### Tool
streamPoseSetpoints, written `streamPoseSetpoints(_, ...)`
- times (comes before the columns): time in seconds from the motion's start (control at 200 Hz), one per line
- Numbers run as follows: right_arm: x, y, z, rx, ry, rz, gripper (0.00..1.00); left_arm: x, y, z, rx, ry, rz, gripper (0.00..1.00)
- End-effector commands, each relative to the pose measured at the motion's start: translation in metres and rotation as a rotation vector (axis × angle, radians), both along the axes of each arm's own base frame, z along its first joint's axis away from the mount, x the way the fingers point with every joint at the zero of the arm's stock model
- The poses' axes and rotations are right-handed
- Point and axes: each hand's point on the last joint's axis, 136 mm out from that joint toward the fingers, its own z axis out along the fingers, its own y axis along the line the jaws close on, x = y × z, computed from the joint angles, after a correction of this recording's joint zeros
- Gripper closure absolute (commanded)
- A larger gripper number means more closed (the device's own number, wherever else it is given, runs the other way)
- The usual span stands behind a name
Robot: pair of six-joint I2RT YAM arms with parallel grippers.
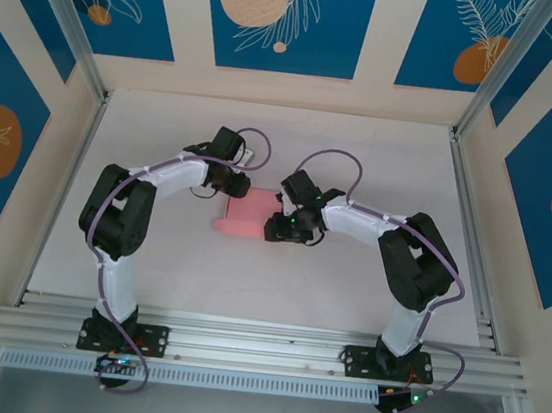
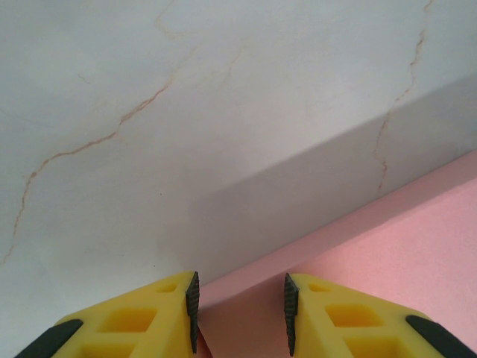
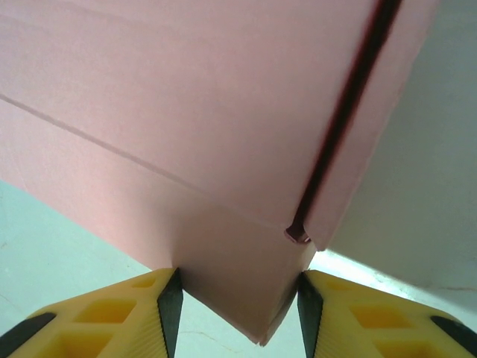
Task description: Fold the paper box
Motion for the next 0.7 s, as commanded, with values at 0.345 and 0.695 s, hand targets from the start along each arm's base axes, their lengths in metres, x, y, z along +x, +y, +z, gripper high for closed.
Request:
streamPoseSetpoints(0.345,-0.005,0.001,-0.006,0.052,0.032,-0.001,0.56,-0.038,0.013,-0.052,0.108,0.191,-0.004,0.66)
streamPoseSetpoints(0.695,-0.005,0.016,0.001,0.136,0.047,0.025,0.57,-0.038,0.012,-0.052,0.106,0.195,-0.004,0.66)
